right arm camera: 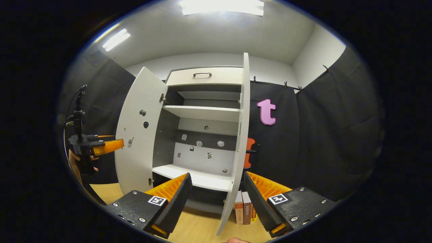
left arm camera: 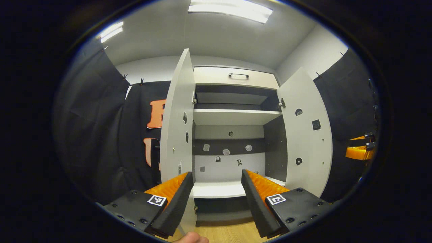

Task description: Open the right door of the double-door shoe cabinet with the right hand, and open the left door with the left hand.

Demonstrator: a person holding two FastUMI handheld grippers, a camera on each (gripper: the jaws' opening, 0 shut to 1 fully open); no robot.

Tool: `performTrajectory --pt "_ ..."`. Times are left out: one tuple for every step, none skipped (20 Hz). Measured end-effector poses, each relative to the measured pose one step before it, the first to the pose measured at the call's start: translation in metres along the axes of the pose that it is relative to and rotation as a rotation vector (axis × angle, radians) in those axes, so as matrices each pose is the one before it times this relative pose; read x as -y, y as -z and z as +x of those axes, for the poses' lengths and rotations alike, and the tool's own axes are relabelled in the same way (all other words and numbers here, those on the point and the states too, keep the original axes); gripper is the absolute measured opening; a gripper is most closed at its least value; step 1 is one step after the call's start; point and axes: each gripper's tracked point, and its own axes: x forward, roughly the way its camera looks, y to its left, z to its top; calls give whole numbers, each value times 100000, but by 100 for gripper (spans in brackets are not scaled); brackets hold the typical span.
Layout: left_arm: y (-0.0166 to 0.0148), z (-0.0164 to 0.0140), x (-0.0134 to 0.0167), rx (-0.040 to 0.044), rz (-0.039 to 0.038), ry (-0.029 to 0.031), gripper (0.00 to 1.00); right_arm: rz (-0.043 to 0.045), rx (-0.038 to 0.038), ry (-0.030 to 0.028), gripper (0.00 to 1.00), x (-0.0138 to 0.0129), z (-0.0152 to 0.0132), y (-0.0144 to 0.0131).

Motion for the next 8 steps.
performTrajectory --pt "-311 145 -117 557 -1126 -447 92 -306 331 14 94 -45 79 -56" --pt "-245 77 -223 403 -853 -446 92 -181 549 -16 94 -39 131 -66" --pt "-162 65 -162 591 -844 -598 92 -106 489 -330 94 -75 79 -51" --pt "-121 -18 -182 406 -257 -205 92 135 666 -332 94 -41 63 -139" --pt "23 77 -194 300 18 -871 93 166 321 -92 94 -41 70 -27" --pt "25 -9 -162 223 240 -947 92 126 -20 4 94 46 309 98" --pt "-139 30 -63 259 217 -744 92 -235 -518 -141 94 -57 233 41" --pt "-132 -23 -44 101 647 -214 92 -237 -537 -214 94 -25 141 -62"
